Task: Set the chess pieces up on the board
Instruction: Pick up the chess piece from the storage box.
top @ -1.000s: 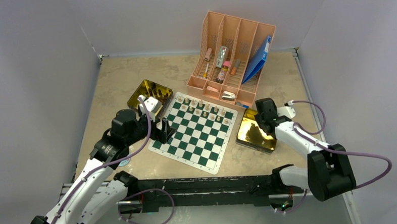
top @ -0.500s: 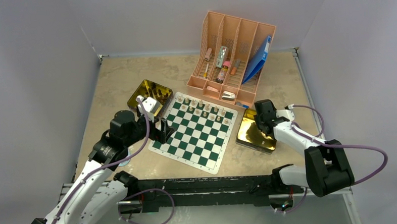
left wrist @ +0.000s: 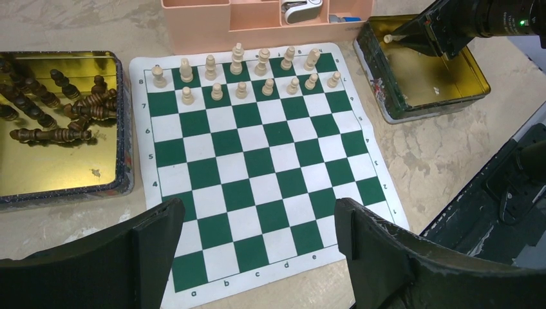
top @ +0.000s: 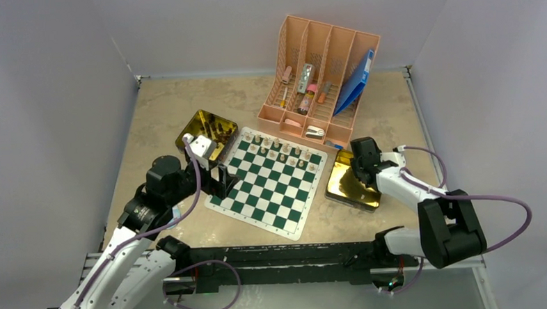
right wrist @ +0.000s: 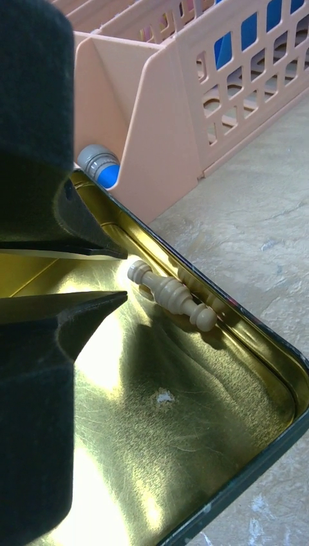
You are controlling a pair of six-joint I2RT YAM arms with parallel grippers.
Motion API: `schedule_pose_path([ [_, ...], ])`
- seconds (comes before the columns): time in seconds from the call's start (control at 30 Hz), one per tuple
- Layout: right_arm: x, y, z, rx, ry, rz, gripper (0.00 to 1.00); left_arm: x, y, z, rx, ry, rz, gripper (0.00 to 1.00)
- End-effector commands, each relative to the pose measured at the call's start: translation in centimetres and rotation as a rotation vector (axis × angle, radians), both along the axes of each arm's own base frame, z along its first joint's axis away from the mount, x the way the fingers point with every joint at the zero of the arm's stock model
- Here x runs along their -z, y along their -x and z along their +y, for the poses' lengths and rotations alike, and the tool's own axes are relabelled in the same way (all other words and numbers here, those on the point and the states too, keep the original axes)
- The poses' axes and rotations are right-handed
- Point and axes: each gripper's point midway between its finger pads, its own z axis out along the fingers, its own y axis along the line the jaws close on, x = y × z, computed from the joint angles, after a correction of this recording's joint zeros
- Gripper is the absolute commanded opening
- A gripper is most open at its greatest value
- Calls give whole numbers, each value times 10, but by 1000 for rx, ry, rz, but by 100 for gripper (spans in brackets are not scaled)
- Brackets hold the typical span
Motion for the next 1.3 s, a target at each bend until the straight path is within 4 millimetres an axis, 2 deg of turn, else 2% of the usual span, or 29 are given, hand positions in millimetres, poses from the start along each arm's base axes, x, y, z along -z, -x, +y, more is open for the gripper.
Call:
schedule_pose_path([
  [0.0,-2,-4,-8,60,6,-24,27,-19,-5,2,-16,11,-59,86],
  [0.97,7,-6,-11,96,-2,-1,27,-22,-6,6,-39,12,-74,85],
  [1.27,-6,-7,-10,92,-16,-25,27,-22,-6,6,-39,13,-75,85],
])
